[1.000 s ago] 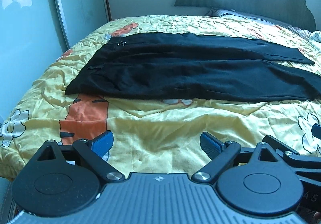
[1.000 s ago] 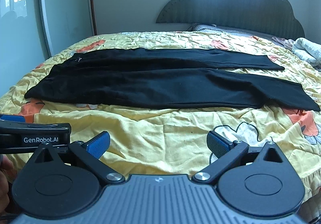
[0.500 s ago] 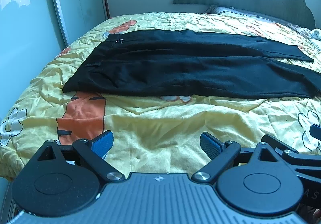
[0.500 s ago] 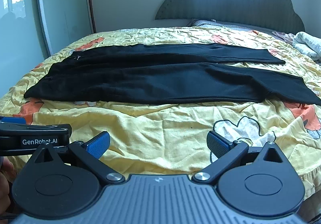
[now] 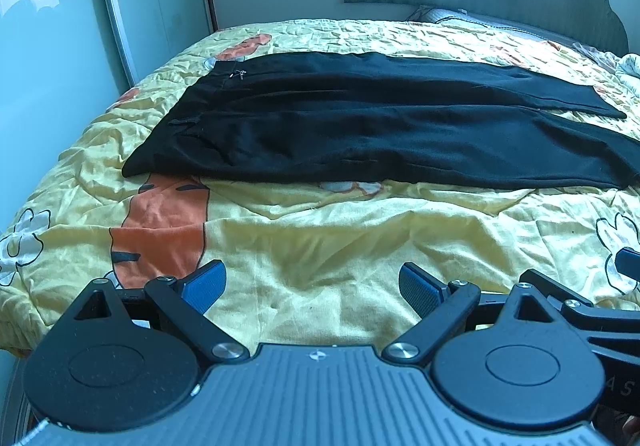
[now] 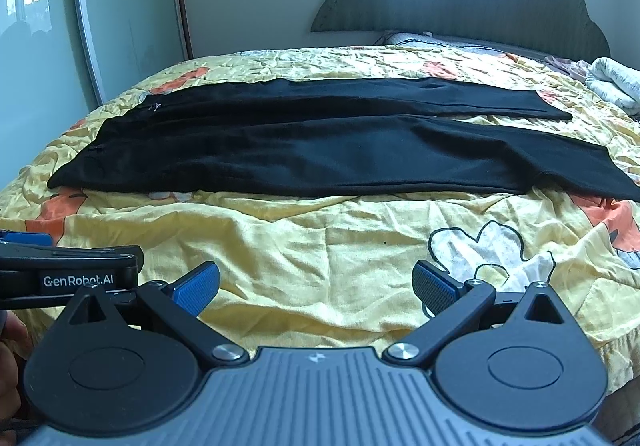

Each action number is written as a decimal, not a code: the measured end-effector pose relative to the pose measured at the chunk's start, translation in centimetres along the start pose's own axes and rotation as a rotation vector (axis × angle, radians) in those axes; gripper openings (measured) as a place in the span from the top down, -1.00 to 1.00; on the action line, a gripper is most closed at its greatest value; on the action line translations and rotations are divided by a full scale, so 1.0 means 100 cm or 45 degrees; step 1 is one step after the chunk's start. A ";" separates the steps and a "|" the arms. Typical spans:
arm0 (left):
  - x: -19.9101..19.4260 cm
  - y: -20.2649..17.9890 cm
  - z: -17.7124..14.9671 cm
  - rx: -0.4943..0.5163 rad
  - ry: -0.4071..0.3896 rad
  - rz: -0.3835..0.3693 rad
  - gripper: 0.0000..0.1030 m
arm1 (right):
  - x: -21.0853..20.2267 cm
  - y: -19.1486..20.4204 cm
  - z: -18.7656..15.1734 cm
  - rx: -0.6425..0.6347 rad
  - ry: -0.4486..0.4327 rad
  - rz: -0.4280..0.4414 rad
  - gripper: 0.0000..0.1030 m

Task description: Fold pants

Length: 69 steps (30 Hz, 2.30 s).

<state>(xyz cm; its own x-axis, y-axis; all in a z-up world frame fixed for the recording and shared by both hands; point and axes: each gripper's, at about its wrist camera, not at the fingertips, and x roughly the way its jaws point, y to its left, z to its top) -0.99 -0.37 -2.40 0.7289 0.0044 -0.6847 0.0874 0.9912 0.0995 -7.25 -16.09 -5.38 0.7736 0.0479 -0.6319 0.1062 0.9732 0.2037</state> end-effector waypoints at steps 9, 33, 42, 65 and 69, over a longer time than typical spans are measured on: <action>0.009 0.003 0.004 -0.004 -0.014 0.013 -0.84 | 0.011 0.004 0.008 -0.041 0.009 0.004 -1.00; 0.026 0.049 0.050 -0.131 -0.143 0.071 -0.84 | 0.035 0.001 0.082 -0.301 -0.290 0.214 -1.00; 0.073 0.107 0.098 -0.272 -0.071 0.091 -0.80 | 0.145 0.037 0.174 -0.659 -0.199 0.367 -1.00; 0.192 0.154 0.223 -0.507 0.105 0.072 -0.83 | 0.408 0.109 0.291 -0.750 0.257 0.854 0.15; 0.225 0.153 0.250 -0.596 0.167 -0.015 -0.83 | 0.382 0.110 0.276 -0.882 0.109 0.788 0.80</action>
<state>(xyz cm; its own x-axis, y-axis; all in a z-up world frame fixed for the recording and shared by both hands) 33.70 11.55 1.77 0.6355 -0.0203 -0.7718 -0.2418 0.9441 -0.2239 40.75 -9.75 -6.60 0.5163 0.5926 -0.6182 -0.7273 0.6846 0.0488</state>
